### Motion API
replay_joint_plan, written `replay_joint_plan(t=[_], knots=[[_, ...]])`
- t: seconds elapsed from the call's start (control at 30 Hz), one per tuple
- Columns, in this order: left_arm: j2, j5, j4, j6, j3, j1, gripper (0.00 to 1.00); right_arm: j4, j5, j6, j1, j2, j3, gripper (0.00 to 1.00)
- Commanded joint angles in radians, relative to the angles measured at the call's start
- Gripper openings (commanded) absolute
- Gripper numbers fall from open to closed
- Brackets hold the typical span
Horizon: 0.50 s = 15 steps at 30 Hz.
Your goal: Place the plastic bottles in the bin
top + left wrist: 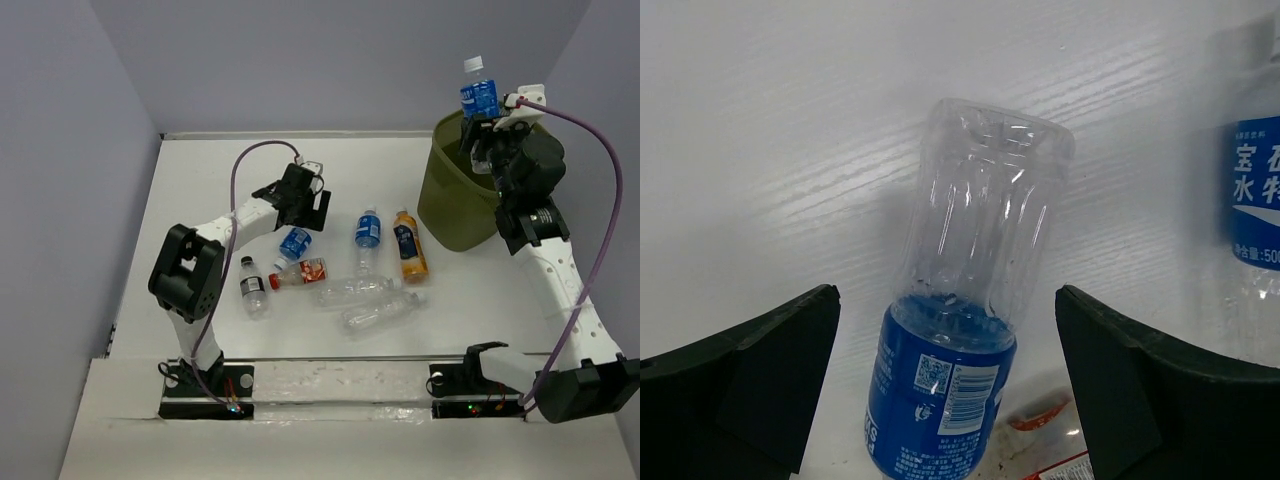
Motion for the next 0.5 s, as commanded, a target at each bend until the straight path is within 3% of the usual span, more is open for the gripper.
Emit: replay_joint_plan(t=[0.0,0.13,0.2,0.23,0.27,0.3,0.33,0.47], knots=[[0.023,-0.002,-0.030,0.044,0.079,0.000,0.99,0.019,0.059,0.069,-0.056,-0.015,-0.010,0.13],[0.068,-0.033,-0.036,0.052,0.122,0.000,0.99,0.019,0.095,0.119,-0.095,0.008,-0.033,0.13],[0.094,-0.033,-0.037,0.052,0.131,0.000,0.99,0.019,0.100,0.179,-0.113,0.010,-0.048,0.22],[0.100,-0.039,-0.036,0.052,0.135,0.002,0.99,0.019,0.102,0.192,-0.125,0.011,-0.060,0.32],[0.106,-0.044,-0.036,0.052,0.136,0.002,0.99,0.017,0.118,0.201,-0.125,0.010,-0.065,0.49],[0.115,-0.048,-0.036,0.052,0.136,0.000,0.99,0.011,0.125,0.211,-0.125,0.005,-0.068,0.84],[0.120,-0.052,-0.031,0.055,0.135,0.002,0.99,0.005,0.122,0.215,-0.125,0.000,-0.068,0.95],[0.143,-0.045,-0.028,0.060,0.133,0.002,0.99,-0.033,0.091,0.231,-0.125,-0.038,-0.056,1.00]])
